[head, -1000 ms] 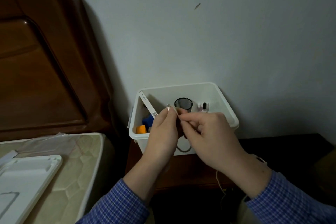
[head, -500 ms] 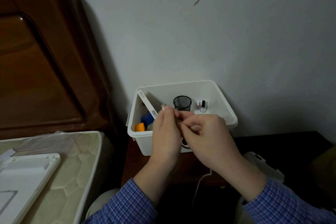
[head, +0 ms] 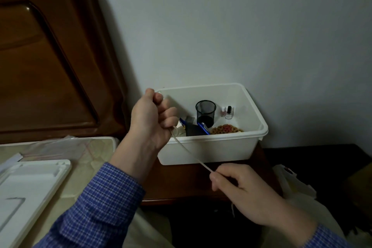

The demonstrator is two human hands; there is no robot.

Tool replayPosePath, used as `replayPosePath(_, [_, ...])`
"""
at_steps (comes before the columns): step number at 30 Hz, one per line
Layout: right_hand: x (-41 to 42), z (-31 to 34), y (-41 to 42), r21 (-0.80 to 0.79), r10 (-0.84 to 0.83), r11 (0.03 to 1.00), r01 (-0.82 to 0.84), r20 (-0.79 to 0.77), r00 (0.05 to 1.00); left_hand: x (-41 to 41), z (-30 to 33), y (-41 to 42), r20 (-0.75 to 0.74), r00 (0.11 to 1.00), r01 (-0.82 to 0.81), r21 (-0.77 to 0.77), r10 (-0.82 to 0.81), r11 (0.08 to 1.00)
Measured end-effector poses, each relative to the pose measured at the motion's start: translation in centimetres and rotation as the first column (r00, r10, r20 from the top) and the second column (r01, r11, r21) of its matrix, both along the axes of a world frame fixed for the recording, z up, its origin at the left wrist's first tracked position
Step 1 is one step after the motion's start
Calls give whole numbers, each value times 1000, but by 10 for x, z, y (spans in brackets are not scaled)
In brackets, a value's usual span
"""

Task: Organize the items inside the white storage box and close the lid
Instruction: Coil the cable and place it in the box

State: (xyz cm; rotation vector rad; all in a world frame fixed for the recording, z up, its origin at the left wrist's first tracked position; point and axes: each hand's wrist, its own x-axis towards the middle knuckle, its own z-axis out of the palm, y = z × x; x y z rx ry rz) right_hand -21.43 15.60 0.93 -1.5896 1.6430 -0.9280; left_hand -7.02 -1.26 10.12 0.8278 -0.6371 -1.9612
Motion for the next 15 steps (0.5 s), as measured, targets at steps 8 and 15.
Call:
replayPosePath(8, [-5,43,-16,-365,10,920,-145,-347,938,-11,-20,22,588,730,516,-141,-348,845])
replayPosePath(15, [-15,81,-43,-508,-63,848,-150,-378,924,-9,-23,35,588,673,648,-176,-449,741])
